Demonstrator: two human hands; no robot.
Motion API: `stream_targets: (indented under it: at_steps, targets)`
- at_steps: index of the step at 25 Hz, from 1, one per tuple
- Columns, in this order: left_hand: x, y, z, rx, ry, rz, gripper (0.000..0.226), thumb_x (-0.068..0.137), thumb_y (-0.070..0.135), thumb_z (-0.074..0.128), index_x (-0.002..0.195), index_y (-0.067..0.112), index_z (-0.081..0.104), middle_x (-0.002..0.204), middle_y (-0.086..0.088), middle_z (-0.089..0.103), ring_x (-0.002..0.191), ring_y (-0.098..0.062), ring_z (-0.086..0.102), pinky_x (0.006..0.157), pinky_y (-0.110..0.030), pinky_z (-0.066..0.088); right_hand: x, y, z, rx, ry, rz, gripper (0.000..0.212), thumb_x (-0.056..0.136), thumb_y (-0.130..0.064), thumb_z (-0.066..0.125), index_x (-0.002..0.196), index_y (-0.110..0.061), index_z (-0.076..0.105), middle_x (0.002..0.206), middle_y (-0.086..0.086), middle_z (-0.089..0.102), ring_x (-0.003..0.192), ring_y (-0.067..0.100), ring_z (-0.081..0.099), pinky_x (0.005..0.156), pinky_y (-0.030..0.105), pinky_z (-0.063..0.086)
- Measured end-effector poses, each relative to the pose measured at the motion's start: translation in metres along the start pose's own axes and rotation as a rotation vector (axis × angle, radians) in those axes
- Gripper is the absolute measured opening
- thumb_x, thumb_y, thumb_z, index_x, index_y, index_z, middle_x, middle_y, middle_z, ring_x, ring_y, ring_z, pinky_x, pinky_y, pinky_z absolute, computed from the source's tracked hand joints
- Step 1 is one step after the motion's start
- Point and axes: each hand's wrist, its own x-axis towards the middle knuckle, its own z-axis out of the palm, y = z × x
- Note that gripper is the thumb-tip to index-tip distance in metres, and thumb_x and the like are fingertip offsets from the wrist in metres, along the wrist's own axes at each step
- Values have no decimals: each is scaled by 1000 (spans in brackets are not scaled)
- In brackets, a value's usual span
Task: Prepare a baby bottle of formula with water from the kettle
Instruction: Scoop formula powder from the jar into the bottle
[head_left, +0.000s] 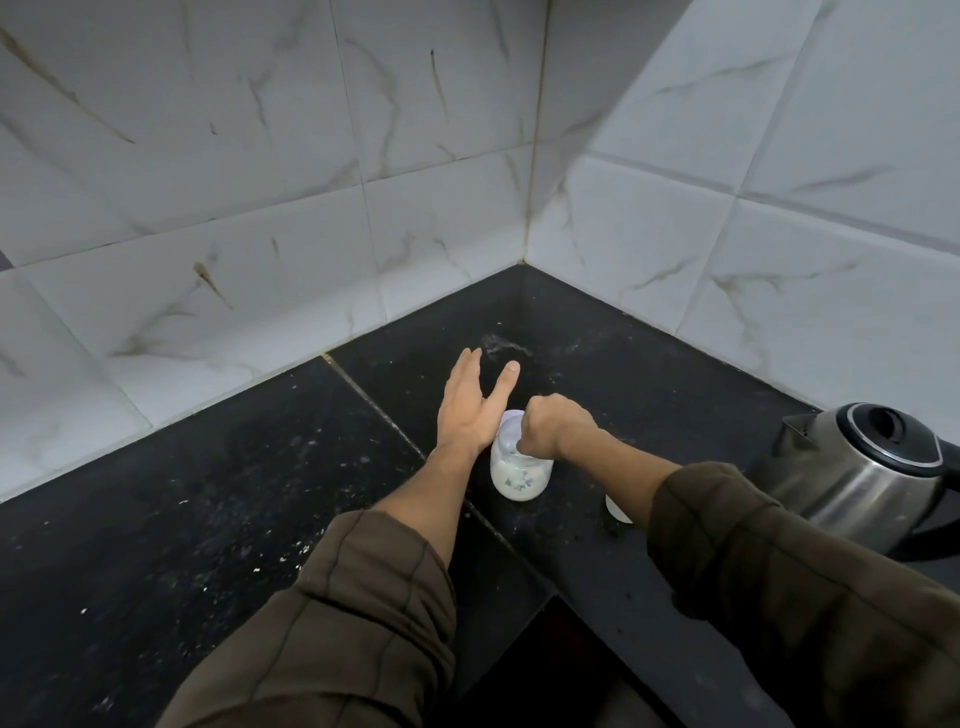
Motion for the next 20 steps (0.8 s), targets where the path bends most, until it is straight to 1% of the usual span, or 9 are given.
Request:
stream_targets:
  at_steps: [4, 5, 7, 9, 11, 13, 15, 17, 20]
  targets:
    - [4, -3, 4, 28, -16, 3, 88, 94, 78, 43, 164, 26, 28, 173, 7, 16, 159, -15, 14, 127, -47, 22, -5, 2, -4, -71, -24, -40, 29, 92, -41, 65, 92, -15, 53, 82, 0, 55, 84, 23, 62, 69, 34, 51]
    - [5, -2, 4, 32, -19, 2, 86, 95, 76, 44, 164, 26, 28, 173, 7, 15, 159, -15, 14, 127, -46, 22, -5, 3, -6, -78, -32, -48, 29, 92, -41, 65, 90, -15, 53, 81, 0, 55, 83, 23, 62, 69, 34, 51]
    - [4, 0, 6, 37, -23, 4, 85, 96, 75, 44, 164, 26, 28, 173, 7, 15, 159, -15, 13, 127, -46, 21, -5, 5, -9, -87, -47, -64, 30, 92, -39, 64, 79, -15, 51, 78, 0, 56, 80, 22, 62, 68, 34, 51]
    - [4, 2, 6, 44, -22, 10, 85, 96, 75, 43, 164, 26, 27, 173, 7, 14, 159, -16, 13, 126, -46, 20, -6, 6, -12, -80, -51, -81, 30, 91, -36, 64, 72, -17, 49, 75, 1, 57, 76, 22, 61, 67, 34, 52]
    - [4, 5, 7, 43, -18, 22, 85, 97, 74, 43, 164, 25, 28, 173, 6, 15, 159, -16, 13, 126, -45, 19, -8, 10, -18, -27, -24, -96, 27, 87, -31, 65, 69, -16, 54, 72, 2, 60, 74, 24, 64, 67, 36, 54]
    - [3, 12, 8, 62, -8, 43, 82, 99, 72, 41, 164, 24, 28, 173, 4, 16, 159, -17, 14, 126, -44, 19, -12, 16, -27, 64, 24, -114, 22, 84, -28, 65, 66, -16, 62, 71, 2, 65, 75, 25, 68, 68, 38, 58]
    - [1, 22, 11, 92, 4, 82, 78, 101, 69, 38, 164, 23, 29, 173, 2, 19, 159, -18, 16, 126, -45, 20, -19, 25, -40, 144, 94, -131, 20, 84, -30, 64, 67, -20, 70, 74, 0, 71, 76, 22, 69, 72, 39, 61]
    - [-1, 36, 16, 102, 17, 131, 72, 104, 64, 36, 163, 22, 31, 171, 1, 23, 157, -18, 21, 126, -44, 23, -28, 36, -52, 190, 202, -121, 23, 84, -32, 62, 65, -23, 69, 75, -2, 72, 76, 20, 68, 73, 38, 60]
    - [-5, 63, 34, 108, 13, 218, 63, 108, 56, 34, 161, 21, 36, 169, 1, 30, 155, -17, 26, 126, -42, 25, -43, 61, -69, 232, 372, -33, 26, 85, -34, 59, 61, -24, 65, 74, -4, 69, 76, 21, 65, 69, 35, 55]
